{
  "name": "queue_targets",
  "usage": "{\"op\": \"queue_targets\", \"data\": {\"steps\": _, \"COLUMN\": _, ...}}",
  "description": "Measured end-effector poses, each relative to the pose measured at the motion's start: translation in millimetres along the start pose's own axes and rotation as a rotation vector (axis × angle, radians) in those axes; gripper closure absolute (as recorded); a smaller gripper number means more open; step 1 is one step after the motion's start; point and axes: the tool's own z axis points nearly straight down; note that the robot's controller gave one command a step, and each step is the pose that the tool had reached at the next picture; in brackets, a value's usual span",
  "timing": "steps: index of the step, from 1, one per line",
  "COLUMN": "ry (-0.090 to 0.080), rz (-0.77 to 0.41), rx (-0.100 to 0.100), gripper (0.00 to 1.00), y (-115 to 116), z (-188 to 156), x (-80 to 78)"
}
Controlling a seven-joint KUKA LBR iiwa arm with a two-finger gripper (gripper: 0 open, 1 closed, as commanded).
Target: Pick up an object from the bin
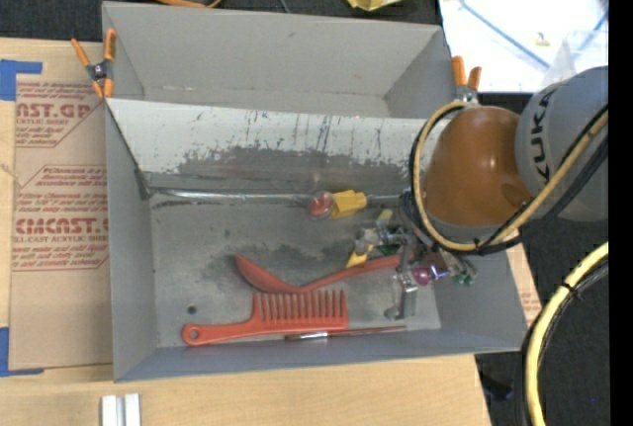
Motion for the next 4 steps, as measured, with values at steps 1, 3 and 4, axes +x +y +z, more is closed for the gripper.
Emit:
{"op": "queue_targets", "data": {"steps": 1, "ry": -0.016, "rz": 0.14, "rx": 0.004, "gripper": 0.0, "y": -1, "z": 40, "x": -9.0}}
{"op": "queue_targets", "data": {"steps": 3, "ry": -0.008, "rz": -0.433, "rx": 0.003, "gripper": 1.0, "y": 33, "z": -91, "x": -12.2}}
{"op": "queue_targets", "data": {"steps": 4, "ry": -0.007, "rz": -0.058, "rx": 0.001, "gripper": 1.0, "y": -4, "z": -62, "x": 22.1}}
